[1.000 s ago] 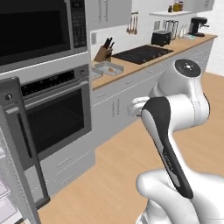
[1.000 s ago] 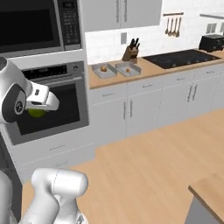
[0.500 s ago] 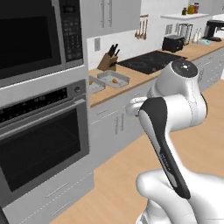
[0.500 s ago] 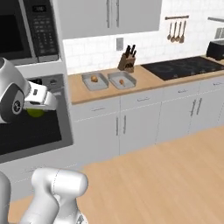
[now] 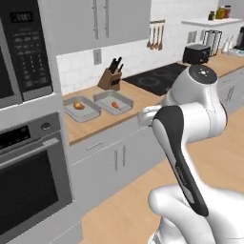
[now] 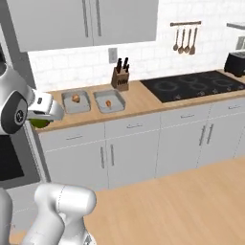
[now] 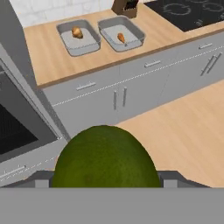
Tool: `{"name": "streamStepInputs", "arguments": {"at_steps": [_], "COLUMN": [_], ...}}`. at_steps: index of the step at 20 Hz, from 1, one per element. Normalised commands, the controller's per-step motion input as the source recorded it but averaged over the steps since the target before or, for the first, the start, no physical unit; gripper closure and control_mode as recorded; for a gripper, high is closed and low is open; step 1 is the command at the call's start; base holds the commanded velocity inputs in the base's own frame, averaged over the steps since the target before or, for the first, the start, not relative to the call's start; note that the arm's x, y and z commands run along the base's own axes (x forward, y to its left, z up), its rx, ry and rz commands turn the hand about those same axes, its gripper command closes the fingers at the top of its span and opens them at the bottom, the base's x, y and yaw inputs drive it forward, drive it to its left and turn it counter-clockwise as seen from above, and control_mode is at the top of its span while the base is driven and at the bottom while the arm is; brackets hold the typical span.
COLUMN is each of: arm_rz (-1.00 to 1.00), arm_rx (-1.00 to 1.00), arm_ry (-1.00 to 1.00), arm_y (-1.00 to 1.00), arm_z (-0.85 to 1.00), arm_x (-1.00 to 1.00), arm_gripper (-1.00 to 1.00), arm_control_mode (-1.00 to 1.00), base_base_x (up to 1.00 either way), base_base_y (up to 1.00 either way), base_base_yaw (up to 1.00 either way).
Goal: Place one lime and one chicken drumstick in each tupperware on the nearby counter, to pack two identical lunches.
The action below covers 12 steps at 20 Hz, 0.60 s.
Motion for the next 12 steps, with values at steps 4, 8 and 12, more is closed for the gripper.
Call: {"name": "streamStepInputs", "arguments": {"at_steps": [4, 8, 12], "arm_rz": [0.00, 0.00, 0.00], "arm_rx": [0.00, 0.00, 0.00], "arm_ry": [0.00, 0.00, 0.00], "arm_y": [0.00, 0.00, 0.00], "arm_z": [0.00, 0.00, 0.00], "arm_x": [0.00, 0.00, 0.00], "arm_gripper": [1.00, 1.00, 1.00], "arm_control_mode": [1.00, 1.00, 1.00], "base_base_x": [1.00, 1.00, 1.00], "base_base_y": [-0.53, -0.46, -0.40], "base_base_yaw": [0.26, 0.28, 0.28]}}
